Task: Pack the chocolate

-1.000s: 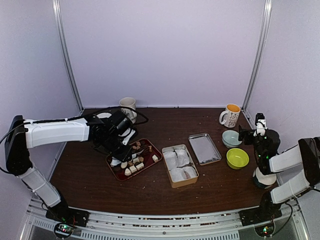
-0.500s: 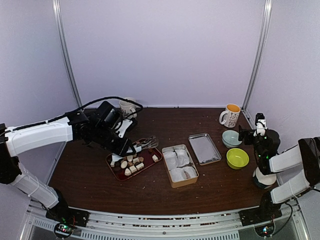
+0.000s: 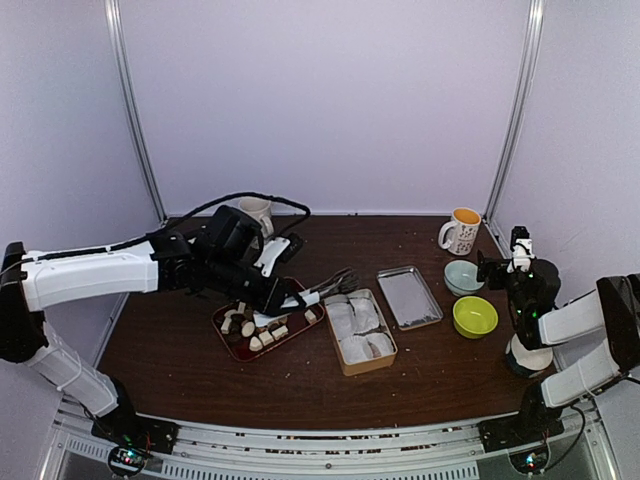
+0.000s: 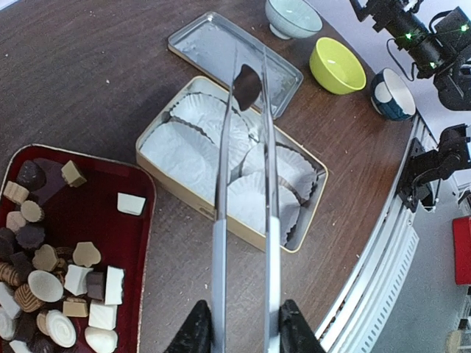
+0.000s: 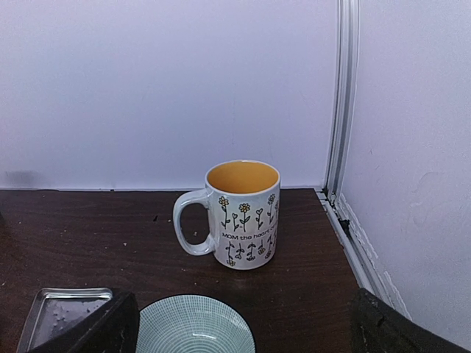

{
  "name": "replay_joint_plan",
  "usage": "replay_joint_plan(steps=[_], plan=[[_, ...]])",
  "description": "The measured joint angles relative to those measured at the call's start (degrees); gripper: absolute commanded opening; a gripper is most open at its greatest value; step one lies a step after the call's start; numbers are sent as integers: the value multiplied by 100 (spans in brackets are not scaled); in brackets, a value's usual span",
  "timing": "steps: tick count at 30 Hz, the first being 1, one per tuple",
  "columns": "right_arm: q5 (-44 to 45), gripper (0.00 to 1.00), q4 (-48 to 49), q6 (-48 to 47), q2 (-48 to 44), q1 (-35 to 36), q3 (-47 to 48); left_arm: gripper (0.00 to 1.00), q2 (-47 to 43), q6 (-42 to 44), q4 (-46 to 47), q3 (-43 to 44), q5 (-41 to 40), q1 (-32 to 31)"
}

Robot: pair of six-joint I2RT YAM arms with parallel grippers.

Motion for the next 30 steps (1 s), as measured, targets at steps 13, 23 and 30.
replay_joint_plan(steps=[13,23,30], plan=[[0,100,0,0,0,0,0,26,822,-114,374,0,20,-107],[0,100,0,0,0,0,0,26,1215,-175,813,0,92,-140],[0,100,2,0,0,0,0,37,1388,-190,922,0,9,-140]])
